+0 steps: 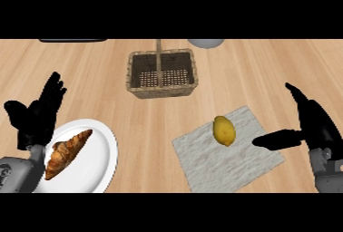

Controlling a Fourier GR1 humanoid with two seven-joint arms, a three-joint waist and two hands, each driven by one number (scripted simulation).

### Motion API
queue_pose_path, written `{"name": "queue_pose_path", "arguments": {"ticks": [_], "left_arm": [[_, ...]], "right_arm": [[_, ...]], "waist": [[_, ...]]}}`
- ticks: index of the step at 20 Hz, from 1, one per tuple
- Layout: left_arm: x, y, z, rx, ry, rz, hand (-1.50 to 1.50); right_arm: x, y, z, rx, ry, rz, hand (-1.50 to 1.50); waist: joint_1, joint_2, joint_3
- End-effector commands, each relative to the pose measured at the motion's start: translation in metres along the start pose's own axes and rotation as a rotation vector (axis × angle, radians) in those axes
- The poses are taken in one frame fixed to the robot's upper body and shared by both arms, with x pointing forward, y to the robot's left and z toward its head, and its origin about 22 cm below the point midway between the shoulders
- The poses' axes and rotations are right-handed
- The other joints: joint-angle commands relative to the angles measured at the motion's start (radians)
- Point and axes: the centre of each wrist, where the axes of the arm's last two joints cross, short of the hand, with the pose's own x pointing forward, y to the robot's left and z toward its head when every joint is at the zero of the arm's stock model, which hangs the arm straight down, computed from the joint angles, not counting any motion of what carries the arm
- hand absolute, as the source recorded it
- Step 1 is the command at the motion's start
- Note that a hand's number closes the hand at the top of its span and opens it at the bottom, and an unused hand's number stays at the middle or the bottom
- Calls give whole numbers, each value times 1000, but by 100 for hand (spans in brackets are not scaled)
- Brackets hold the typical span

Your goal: Pick the lemon from the placemat and place it in the basket

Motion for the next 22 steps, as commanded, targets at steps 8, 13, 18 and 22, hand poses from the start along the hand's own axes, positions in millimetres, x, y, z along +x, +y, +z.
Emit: {"name": "queue_pose_path", "arguments": {"ticks": [8,13,18,22], "left_arm": [[12,6,10,-8,-15,-1,0],[6,-6,8,-21,-18,17,0],[2,2,-3,-23,-10,12,0],[8,3,16,-12,-27,6,0]], "right_arm": [[31,-43,77,2,47,-69,-150],[15,0,59,-11,41,-111,-150],[17,43,45,29,26,-102,-150],[-3,45,46,-16,-17,-109,-150]], "waist": [[23,13,8],[25,16,8],[27,18,8],[27,16,9]]}}
